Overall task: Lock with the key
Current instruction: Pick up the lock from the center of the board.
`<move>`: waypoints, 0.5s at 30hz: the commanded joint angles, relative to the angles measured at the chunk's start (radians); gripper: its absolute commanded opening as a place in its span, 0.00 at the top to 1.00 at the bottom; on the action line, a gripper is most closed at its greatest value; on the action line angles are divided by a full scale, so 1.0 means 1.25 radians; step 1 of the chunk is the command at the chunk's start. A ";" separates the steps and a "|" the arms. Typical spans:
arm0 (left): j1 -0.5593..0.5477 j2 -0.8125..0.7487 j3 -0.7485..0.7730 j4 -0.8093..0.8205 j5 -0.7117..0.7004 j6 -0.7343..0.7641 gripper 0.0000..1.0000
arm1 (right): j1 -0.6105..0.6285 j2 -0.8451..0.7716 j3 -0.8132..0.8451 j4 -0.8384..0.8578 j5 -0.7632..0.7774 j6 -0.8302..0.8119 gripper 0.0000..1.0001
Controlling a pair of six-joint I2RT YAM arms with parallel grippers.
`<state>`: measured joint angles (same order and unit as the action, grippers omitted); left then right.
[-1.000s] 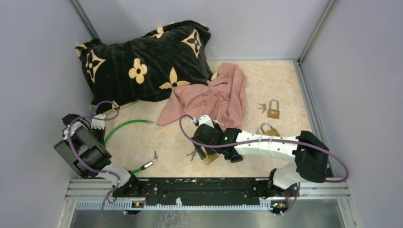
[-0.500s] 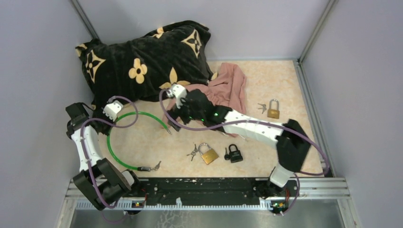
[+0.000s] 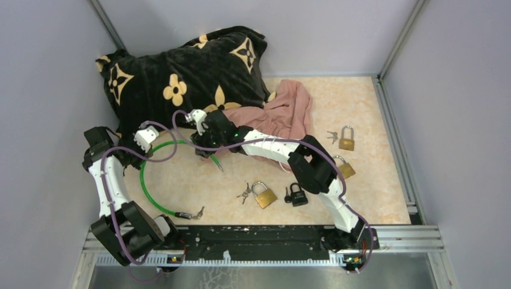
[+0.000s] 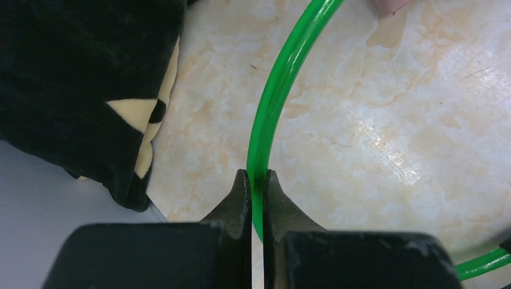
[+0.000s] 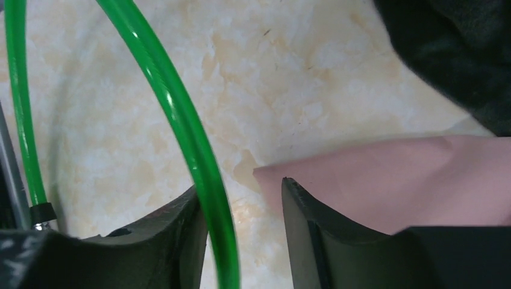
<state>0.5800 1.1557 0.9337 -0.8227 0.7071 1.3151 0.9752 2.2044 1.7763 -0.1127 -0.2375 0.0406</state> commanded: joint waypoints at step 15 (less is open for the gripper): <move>-0.010 -0.001 0.090 -0.258 0.338 0.114 0.35 | -0.076 -0.354 -0.311 0.268 0.034 0.010 1.00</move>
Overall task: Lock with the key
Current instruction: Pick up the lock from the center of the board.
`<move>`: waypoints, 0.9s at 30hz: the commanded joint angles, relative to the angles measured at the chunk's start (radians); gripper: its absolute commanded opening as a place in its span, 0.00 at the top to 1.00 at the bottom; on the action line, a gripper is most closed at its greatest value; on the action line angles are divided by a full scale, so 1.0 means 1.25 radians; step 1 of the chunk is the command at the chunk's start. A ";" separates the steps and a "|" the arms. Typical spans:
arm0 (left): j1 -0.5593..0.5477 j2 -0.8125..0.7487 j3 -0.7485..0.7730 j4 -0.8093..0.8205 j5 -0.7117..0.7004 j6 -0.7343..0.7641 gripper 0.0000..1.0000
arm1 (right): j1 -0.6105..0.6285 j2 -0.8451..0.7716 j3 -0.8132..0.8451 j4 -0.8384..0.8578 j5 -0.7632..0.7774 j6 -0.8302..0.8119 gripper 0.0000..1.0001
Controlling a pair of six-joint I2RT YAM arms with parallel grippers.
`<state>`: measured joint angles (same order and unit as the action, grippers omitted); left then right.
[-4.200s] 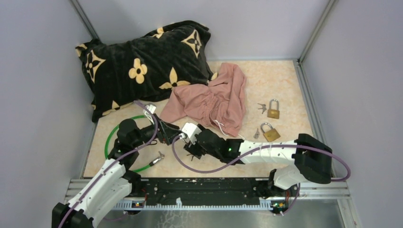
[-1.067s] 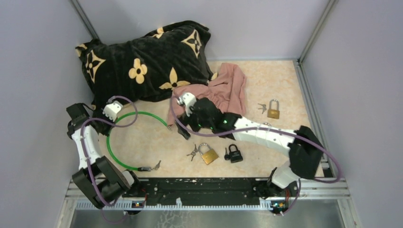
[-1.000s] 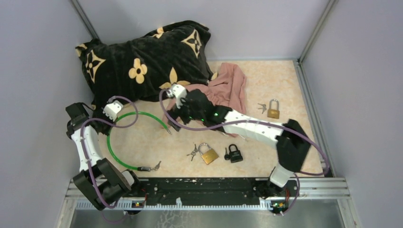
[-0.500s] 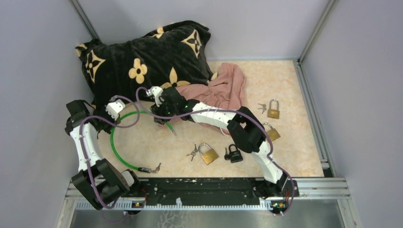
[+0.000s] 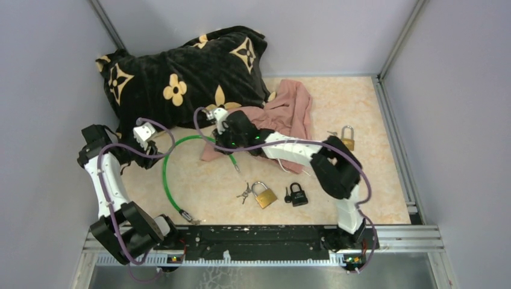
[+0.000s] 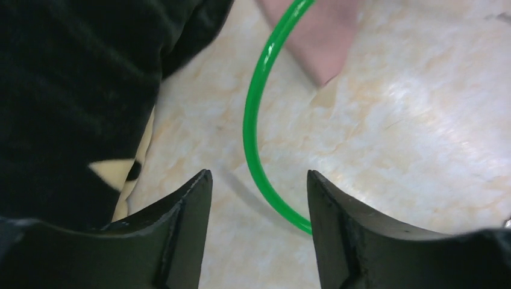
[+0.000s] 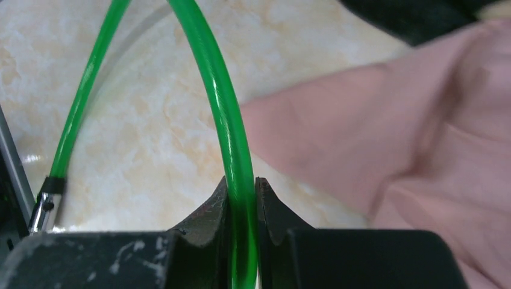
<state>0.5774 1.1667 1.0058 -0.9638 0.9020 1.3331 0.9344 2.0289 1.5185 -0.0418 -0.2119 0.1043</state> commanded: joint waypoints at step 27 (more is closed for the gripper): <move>-0.338 -0.124 -0.142 0.249 0.339 -0.490 0.23 | -0.168 -0.763 -0.326 0.251 0.056 -0.044 1.00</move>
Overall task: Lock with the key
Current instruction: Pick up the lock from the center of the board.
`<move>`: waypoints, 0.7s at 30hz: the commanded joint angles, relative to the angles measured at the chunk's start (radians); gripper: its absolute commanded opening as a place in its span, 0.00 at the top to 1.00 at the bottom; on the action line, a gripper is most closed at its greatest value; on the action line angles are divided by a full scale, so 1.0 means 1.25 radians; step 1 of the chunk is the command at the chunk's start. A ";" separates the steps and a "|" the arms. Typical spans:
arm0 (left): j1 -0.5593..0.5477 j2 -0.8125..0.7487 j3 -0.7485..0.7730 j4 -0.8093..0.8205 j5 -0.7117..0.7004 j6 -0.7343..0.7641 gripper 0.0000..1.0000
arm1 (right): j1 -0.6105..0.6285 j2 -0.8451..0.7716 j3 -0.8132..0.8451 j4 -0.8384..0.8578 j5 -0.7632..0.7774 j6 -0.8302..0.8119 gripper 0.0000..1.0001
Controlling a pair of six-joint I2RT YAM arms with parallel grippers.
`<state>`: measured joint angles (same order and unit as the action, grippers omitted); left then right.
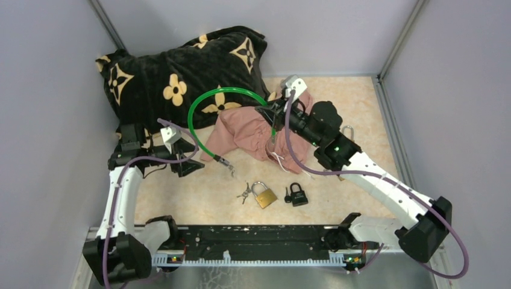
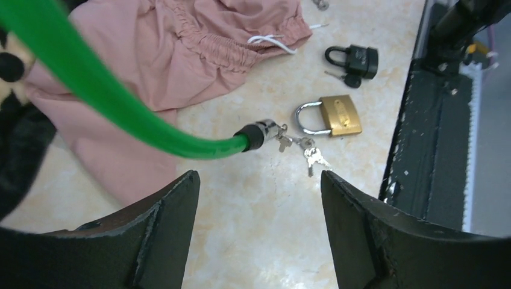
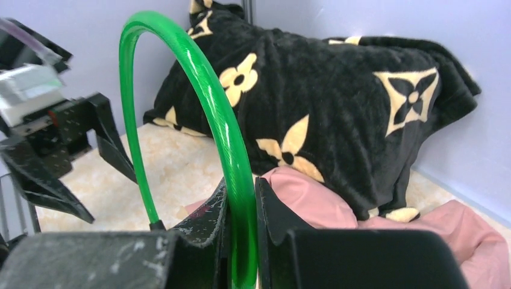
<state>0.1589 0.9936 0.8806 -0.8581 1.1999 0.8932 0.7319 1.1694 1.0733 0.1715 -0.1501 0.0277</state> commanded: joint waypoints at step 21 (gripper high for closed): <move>-0.246 -0.133 -0.292 0.880 -0.078 -0.946 0.19 | -0.006 -0.153 0.093 0.010 -0.048 0.066 1.00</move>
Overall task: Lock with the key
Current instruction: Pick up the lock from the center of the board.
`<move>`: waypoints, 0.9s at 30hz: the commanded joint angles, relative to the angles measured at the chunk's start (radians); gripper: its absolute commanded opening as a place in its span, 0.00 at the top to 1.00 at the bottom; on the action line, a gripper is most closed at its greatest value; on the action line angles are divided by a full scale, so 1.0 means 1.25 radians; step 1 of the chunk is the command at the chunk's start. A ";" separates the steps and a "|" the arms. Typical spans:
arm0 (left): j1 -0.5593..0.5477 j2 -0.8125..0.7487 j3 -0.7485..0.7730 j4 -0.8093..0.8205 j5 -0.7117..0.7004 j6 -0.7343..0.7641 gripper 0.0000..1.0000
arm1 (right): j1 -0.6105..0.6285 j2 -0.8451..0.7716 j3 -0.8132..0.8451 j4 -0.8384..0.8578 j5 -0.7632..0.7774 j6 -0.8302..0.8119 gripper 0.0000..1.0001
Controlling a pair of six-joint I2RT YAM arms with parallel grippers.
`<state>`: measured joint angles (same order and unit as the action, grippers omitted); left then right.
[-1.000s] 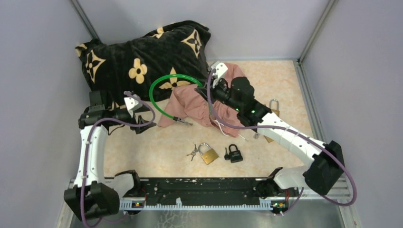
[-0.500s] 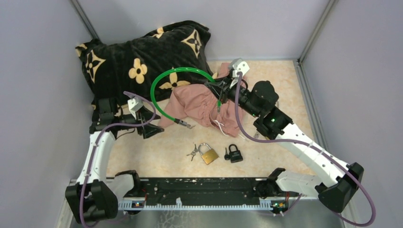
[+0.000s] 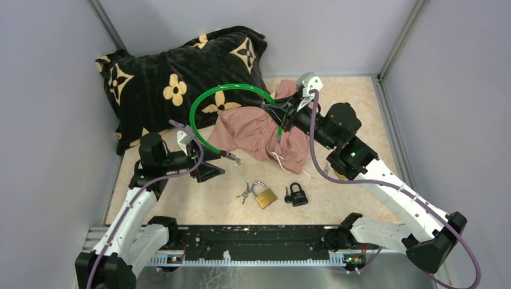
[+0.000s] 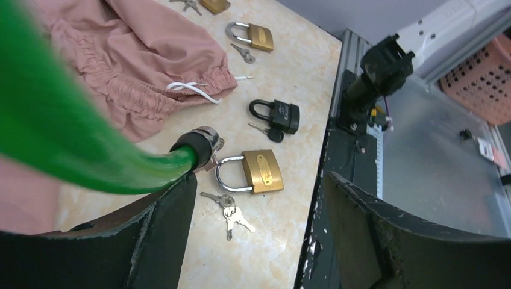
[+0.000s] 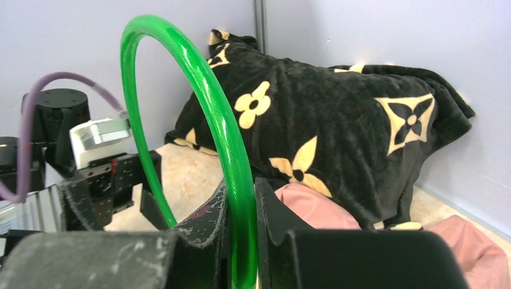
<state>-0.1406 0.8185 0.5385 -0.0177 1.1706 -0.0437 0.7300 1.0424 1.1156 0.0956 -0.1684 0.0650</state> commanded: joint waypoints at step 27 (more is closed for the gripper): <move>-0.118 -0.090 -0.205 0.739 -0.174 -0.512 1.00 | -0.004 -0.035 0.062 0.093 -0.093 0.135 1.00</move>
<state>-0.2760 0.7166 0.2981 0.8135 0.9993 -0.6086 0.7300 0.9829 1.1225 0.0937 -0.2665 0.1844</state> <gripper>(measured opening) 0.124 0.118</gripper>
